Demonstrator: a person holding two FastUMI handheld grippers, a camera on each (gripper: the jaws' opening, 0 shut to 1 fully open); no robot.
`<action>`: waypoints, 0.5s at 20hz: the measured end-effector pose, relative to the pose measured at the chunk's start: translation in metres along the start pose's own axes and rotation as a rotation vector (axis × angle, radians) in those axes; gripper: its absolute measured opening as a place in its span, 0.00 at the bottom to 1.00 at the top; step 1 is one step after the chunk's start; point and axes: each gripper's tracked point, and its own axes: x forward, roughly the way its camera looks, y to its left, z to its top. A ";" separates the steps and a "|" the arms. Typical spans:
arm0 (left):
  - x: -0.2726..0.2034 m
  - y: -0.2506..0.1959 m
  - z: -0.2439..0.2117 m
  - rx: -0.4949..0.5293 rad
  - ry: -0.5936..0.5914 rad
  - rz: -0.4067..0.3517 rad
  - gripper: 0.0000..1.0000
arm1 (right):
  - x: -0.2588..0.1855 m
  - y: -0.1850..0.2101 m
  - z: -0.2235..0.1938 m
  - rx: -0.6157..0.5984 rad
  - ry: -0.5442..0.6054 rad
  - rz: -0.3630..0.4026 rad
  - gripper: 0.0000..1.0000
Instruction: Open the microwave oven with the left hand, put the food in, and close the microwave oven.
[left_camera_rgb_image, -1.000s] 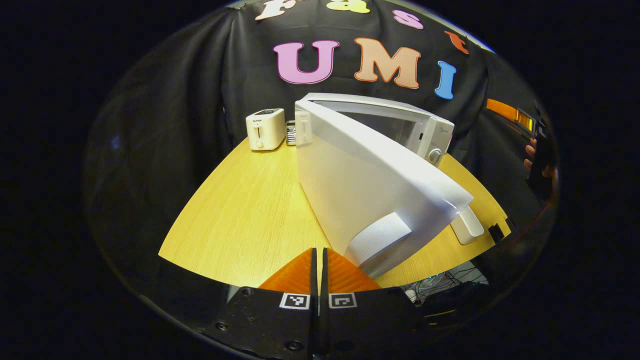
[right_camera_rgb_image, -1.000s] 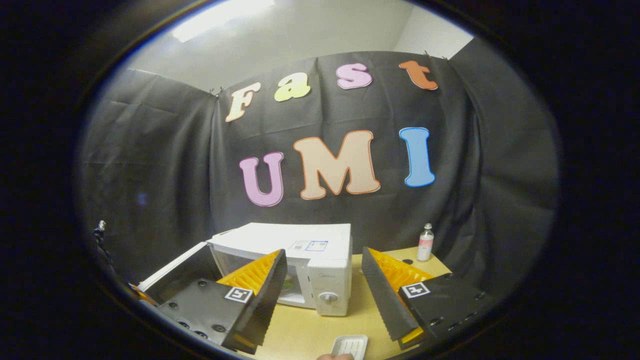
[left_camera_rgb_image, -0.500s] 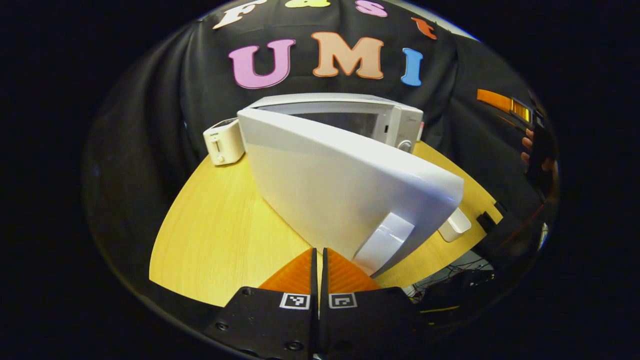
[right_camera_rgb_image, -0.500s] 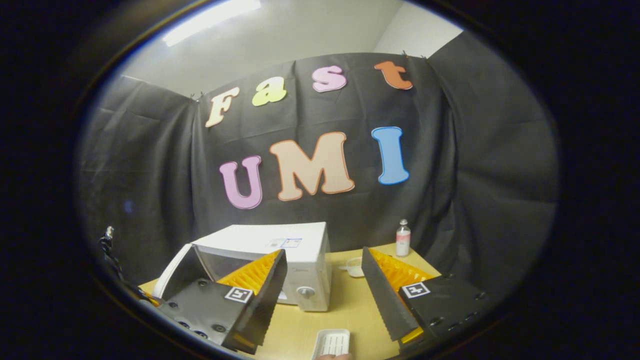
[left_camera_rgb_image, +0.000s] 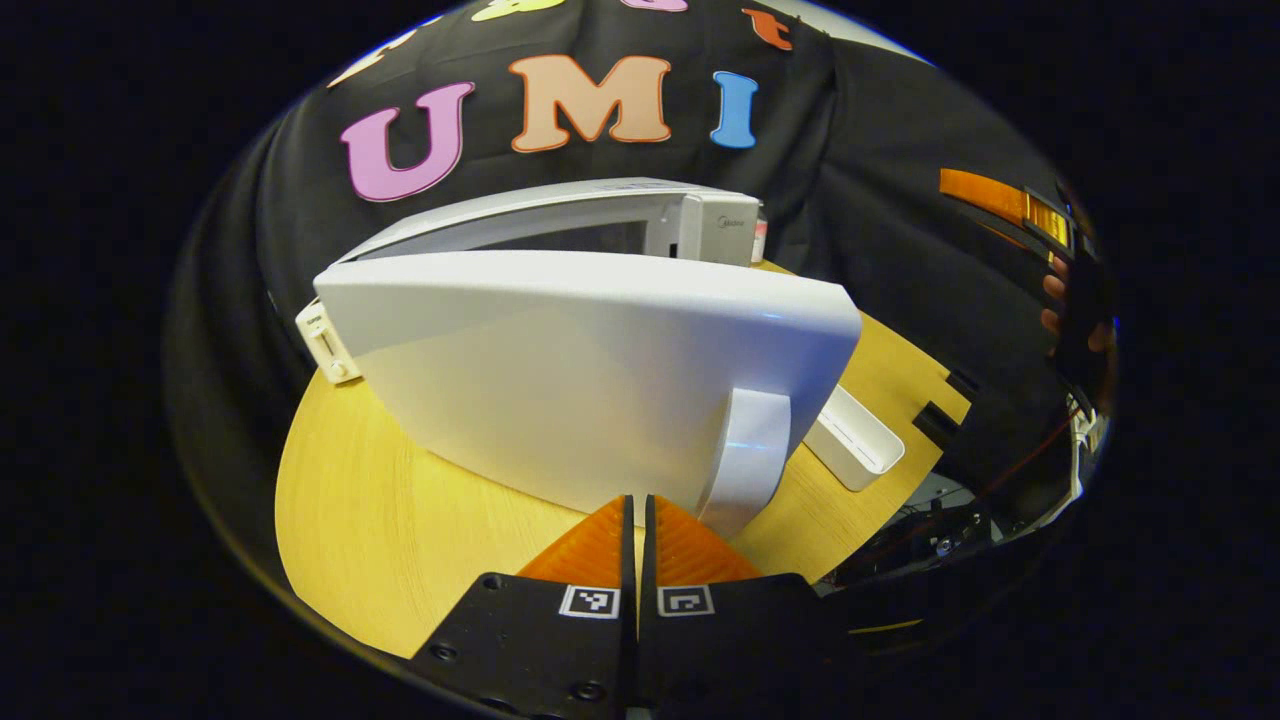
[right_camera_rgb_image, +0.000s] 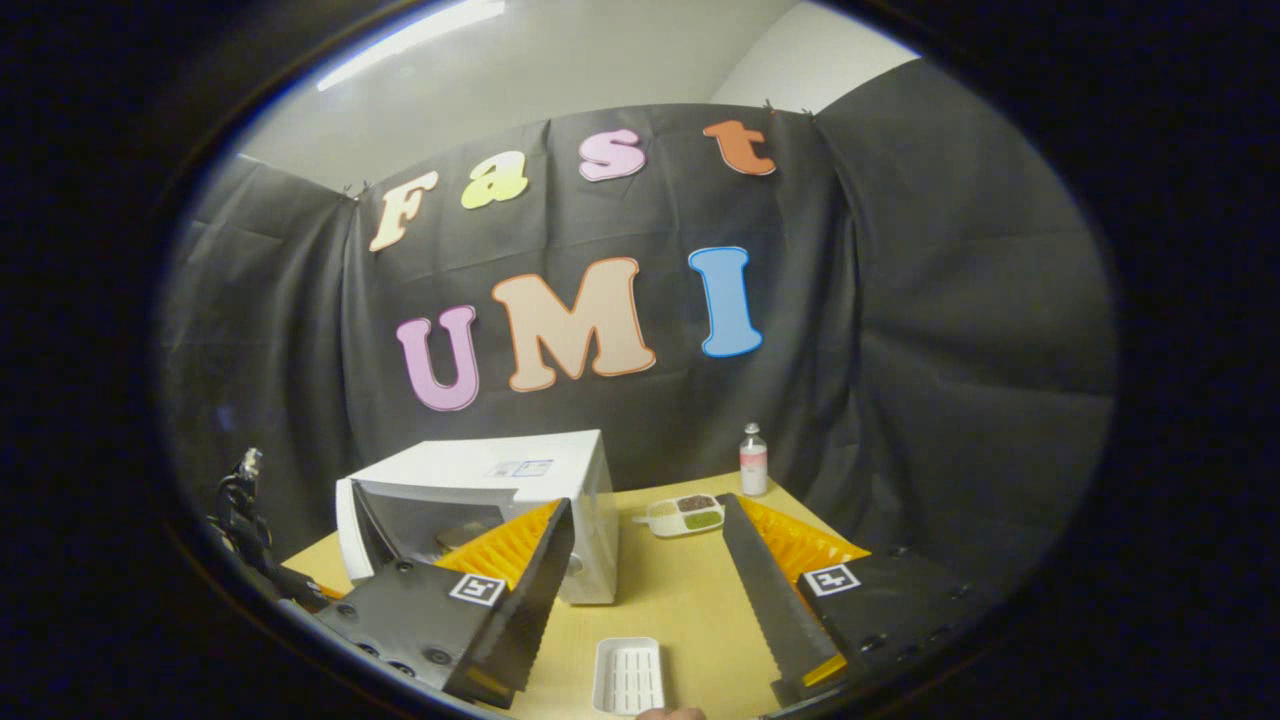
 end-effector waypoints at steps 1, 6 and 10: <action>0.005 -0.001 0.005 0.016 -0.001 -0.011 0.00 | -0.003 -0.005 -0.001 -0.007 -0.001 -0.012 0.82; 0.034 -0.002 0.026 0.060 0.001 -0.042 0.00 | -0.017 -0.028 0.002 0.007 -0.009 -0.073 0.82; 0.047 -0.003 0.039 0.062 0.002 -0.055 0.00 | -0.023 -0.039 0.002 0.016 -0.015 -0.099 0.82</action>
